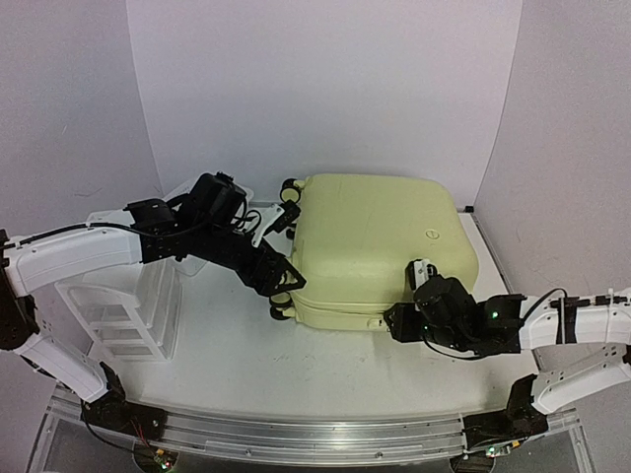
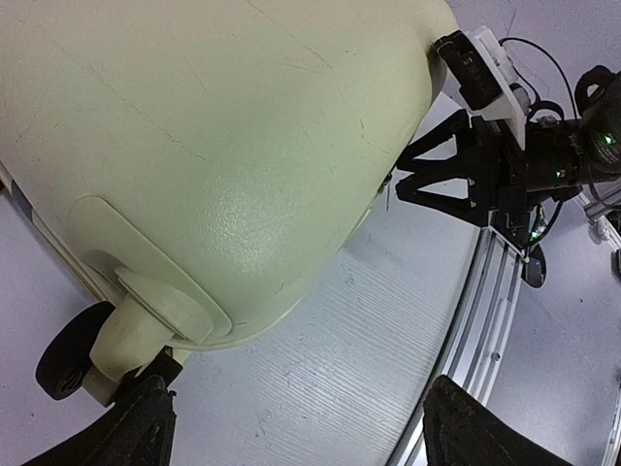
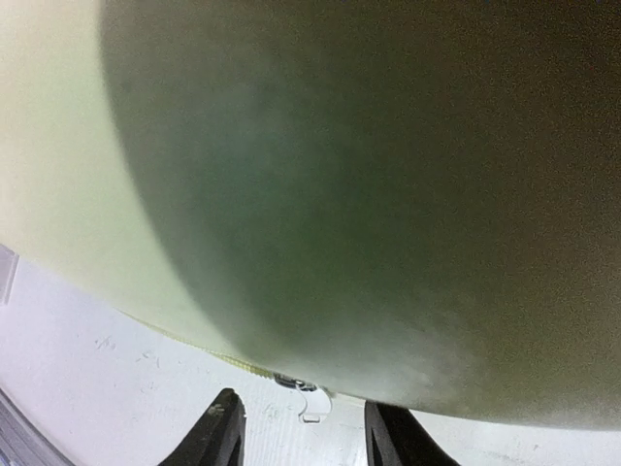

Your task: Open, take out, and arrange the luggage

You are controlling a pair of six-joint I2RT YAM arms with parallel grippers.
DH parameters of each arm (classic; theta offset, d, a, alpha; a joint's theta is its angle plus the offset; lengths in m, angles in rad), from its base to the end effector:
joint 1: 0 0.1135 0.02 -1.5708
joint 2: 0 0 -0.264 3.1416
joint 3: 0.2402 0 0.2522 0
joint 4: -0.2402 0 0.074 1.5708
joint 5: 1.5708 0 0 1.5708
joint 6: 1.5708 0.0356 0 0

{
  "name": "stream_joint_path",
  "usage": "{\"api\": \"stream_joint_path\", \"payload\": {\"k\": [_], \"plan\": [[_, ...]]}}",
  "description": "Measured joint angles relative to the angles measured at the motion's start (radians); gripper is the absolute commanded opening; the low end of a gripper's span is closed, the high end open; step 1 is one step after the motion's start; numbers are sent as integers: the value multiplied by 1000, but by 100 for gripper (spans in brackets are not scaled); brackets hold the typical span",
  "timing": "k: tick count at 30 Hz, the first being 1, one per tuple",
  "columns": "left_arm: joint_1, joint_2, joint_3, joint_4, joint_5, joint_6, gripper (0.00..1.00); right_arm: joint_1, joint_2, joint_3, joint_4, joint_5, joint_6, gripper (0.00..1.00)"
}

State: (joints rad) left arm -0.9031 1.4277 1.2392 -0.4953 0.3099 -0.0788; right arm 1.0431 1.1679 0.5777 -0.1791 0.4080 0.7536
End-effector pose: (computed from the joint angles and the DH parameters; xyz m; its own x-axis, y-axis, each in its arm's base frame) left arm 0.1883 -0.2563 0.3197 -0.4603 0.4627 -0.7576 0.8607 0.4418 -0.2531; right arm 0.1280 0.1916 0.1957 -0.6999 0.0465 -0.7127 -0.2340 0.9279 0.2903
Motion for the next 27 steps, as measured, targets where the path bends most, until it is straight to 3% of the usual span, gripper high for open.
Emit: {"api": "stream_joint_path", "payload": {"k": [8,18,23,27], "plan": [[0,-6,-5,2,0,0,89,-2,-25,-45,63,0,29,38],[0,-9,-5,6,3,-2,89,-21,47,-58,228,-18,34,40],[0,-21,-5,6,3,-3,90,-34,55,-64,271,-72,17,54],[0,-41,-11,8,2,-3,90,-42,31,-93,323,-229,-63,63]]}}
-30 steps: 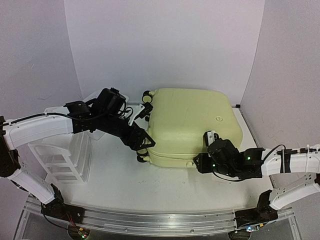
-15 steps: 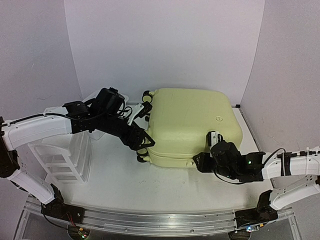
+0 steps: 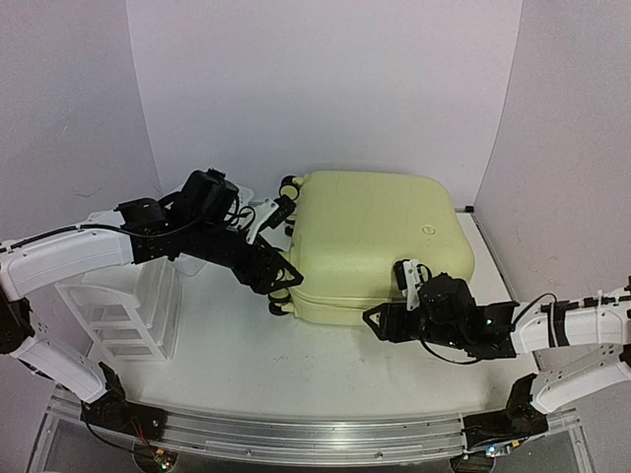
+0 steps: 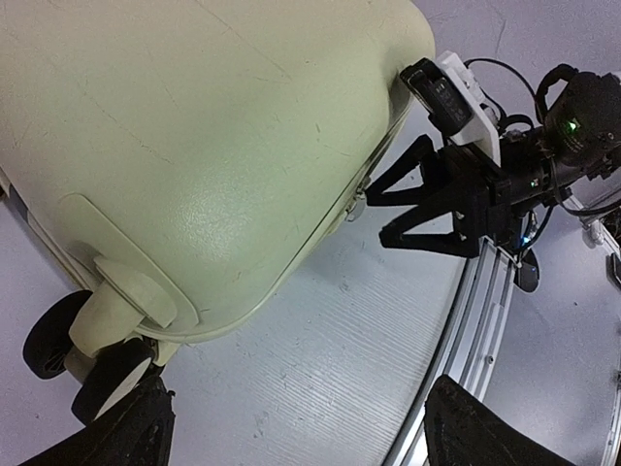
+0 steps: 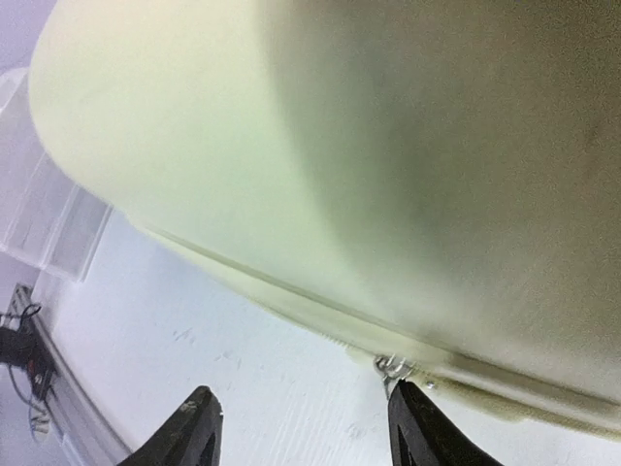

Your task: Open, take out, and arrange the luggage

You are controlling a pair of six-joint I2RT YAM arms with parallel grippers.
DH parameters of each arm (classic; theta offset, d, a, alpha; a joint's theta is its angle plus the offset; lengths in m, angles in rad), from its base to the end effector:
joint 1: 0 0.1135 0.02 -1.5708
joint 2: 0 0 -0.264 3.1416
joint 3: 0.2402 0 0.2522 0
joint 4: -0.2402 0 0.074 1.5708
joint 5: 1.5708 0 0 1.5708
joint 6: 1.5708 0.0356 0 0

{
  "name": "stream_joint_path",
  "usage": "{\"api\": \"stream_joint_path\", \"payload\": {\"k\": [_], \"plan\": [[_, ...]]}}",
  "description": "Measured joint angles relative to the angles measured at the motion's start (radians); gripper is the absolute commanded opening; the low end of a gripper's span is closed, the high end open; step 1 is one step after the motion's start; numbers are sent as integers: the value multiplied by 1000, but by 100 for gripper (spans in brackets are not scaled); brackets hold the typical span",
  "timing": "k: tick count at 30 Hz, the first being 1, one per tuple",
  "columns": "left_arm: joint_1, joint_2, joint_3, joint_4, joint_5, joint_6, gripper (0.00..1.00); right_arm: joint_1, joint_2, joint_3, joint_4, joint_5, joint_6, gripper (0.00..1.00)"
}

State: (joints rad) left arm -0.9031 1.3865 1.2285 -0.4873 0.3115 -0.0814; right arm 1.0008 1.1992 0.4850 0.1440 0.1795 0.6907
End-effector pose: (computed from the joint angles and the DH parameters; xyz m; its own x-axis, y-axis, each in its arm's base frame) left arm 0.1829 -0.2495 0.3288 -0.4443 0.4384 -0.7813 0.8658 0.4342 -0.2487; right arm 0.1350 0.1989 0.1855 -0.7006 0.0686 -0.7103 -0.3904 0.7963 0.4620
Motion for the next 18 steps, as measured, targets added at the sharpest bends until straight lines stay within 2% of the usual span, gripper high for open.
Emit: {"api": "stream_joint_path", "payload": {"k": [2,5,7,11,15,18], "plan": [[0,-6,-6,1,0,0,90,-1,-28,-13,3,-70,-19,61],[0,-8,-14,0,-2,0,91,5,-90,-9,-14,-124,-33,52],[0,-8,-16,0,-2,0,91,8,-129,15,-90,-92,-18,47],[0,-8,-16,0,-2,0,91,8,-170,39,-230,18,17,45],[0,-8,-16,0,-2,1,91,9,-128,55,-340,55,6,45],[0,-8,-16,0,-2,1,91,34,-51,107,-385,85,-27,35]]}}
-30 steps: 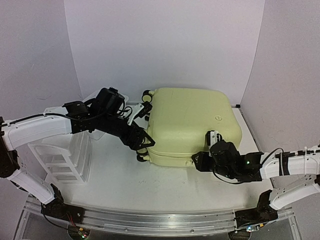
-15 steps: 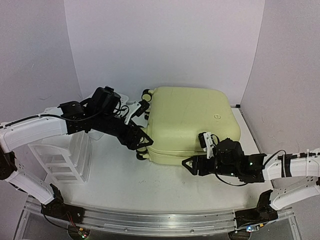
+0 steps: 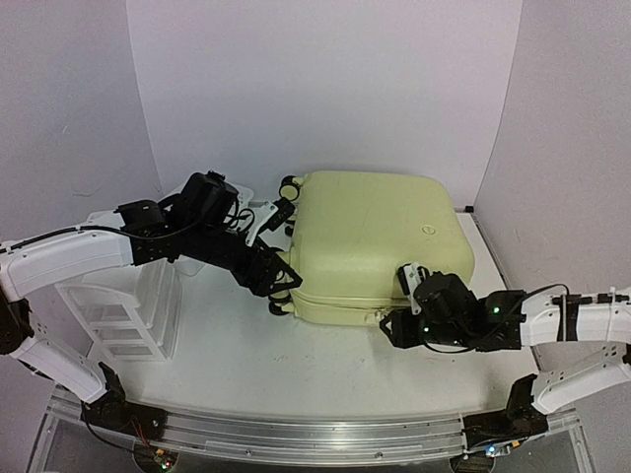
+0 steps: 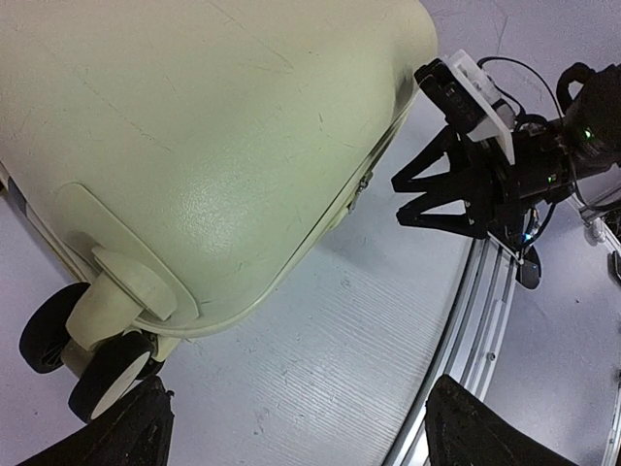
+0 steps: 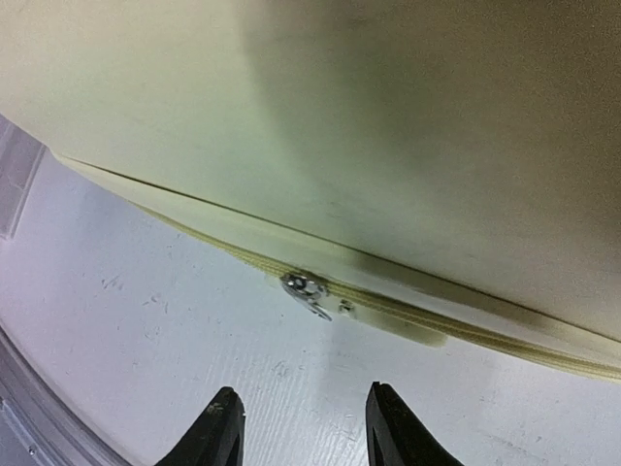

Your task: Open, take out, and arrange the luggage

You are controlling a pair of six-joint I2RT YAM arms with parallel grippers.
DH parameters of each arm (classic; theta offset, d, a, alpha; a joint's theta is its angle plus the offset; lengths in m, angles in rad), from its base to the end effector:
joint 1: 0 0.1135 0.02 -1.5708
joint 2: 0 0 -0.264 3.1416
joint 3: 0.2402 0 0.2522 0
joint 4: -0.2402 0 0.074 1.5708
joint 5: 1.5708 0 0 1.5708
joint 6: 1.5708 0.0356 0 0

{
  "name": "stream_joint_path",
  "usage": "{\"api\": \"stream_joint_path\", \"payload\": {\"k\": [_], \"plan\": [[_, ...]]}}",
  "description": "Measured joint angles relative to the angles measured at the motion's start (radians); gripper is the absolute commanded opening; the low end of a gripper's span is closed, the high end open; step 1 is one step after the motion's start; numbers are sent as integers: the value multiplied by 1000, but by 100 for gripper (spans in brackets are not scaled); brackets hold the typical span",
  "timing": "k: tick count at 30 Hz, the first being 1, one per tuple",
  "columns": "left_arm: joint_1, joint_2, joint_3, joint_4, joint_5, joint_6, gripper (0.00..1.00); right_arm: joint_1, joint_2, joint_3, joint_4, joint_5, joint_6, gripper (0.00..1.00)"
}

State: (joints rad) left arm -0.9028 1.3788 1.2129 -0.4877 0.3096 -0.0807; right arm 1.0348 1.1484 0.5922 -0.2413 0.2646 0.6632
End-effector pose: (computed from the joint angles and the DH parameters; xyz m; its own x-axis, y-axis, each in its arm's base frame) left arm 0.1815 -0.2476 0.3258 -0.4478 0.4436 -0.7764 0.8643 0.4372 -0.2487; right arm 0.1240 0.1906 0.1984 -0.7414 -0.0847 -0.6657 -0.3554 0.8910 0.2825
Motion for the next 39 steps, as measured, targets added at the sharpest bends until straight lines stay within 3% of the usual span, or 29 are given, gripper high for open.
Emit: {"api": "stream_joint_path", "payload": {"k": [9,12,20,30,34,39], "plan": [[0,-6,-3,0,0,0,91,145,172,135,-99,274,-22,40],[0,-13,-10,0,-1,0,91,179,240,201,-127,368,-6,46],[0,-24,-12,0,0,-6,91,234,452,408,-347,613,203,42],[0,-64,-41,8,-5,-7,92,235,596,542,-576,717,394,46],[0,-79,-44,9,-10,-6,92,235,596,541,-598,703,410,50],[0,-80,-44,9,-19,-6,92,227,596,524,-588,678,408,46]]}}
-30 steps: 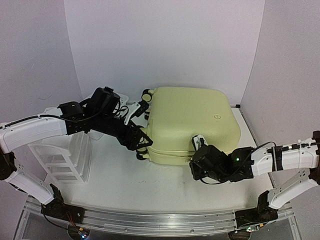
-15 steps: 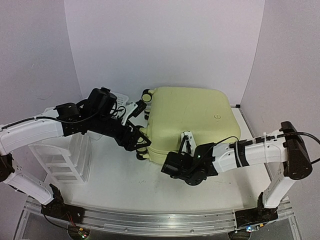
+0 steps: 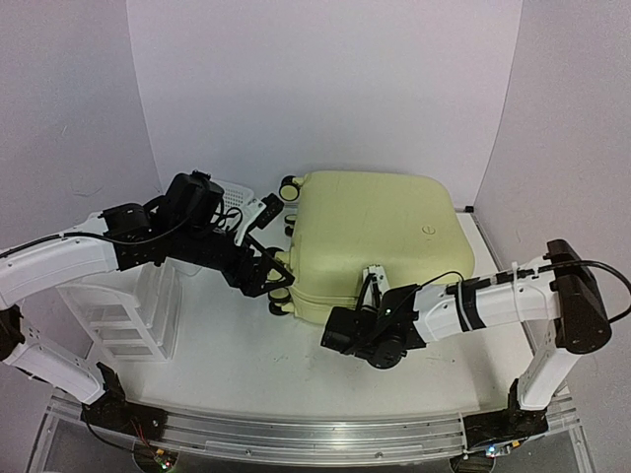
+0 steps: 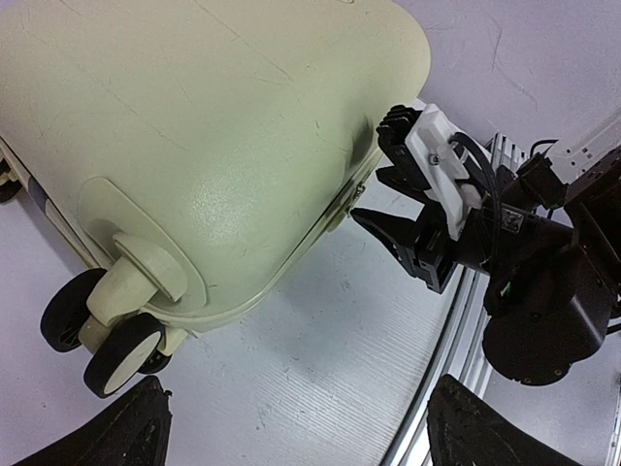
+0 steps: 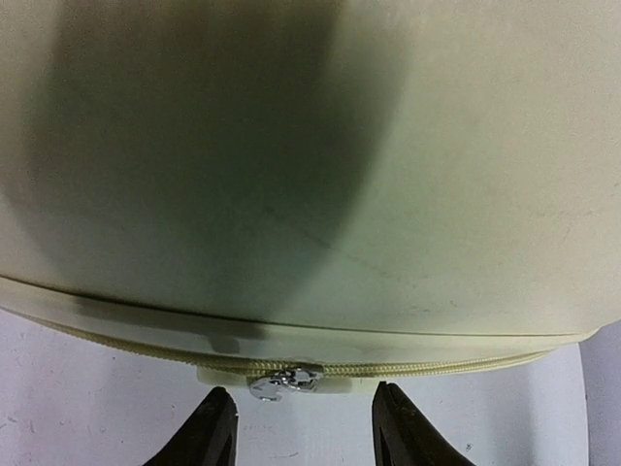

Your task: Open, take out, and arrange the luggage

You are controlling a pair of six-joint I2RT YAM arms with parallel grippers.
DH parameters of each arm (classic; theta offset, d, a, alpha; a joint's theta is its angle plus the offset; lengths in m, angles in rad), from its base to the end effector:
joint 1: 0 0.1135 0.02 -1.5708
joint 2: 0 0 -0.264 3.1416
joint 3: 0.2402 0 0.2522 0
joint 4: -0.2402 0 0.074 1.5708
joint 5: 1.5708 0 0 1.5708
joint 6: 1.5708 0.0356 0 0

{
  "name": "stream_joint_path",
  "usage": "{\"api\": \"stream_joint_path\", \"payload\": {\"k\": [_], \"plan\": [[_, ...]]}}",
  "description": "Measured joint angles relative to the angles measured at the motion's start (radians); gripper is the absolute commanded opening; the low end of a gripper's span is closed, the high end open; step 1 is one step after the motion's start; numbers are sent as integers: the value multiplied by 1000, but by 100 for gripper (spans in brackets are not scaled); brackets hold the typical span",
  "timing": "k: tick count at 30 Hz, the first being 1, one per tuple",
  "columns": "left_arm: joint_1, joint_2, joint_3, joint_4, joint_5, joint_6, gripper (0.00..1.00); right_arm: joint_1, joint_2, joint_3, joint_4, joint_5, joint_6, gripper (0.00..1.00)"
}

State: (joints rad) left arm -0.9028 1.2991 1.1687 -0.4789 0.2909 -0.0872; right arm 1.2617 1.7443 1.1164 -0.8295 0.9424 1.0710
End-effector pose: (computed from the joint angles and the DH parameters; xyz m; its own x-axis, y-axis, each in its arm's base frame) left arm 0.1707 -0.2328 0.3336 -0.4313 0.4120 -0.8026 0.8635 0.4463 -0.2349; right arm 0.1217 0.2864 0.1839 -0.6119 -0.2201 -0.7597 0.0103 0.9582 -0.2859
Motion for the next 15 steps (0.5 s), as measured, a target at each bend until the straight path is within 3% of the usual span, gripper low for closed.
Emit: {"api": "stream_joint_path", "payload": {"k": [6,15], "plan": [[0,0,0,0,1,0,92,-34,-5,-74,110,-32,-36,39],[0,0,0,0,0,0,93,-51,-45,-102,220,-51,-145,15]]}}
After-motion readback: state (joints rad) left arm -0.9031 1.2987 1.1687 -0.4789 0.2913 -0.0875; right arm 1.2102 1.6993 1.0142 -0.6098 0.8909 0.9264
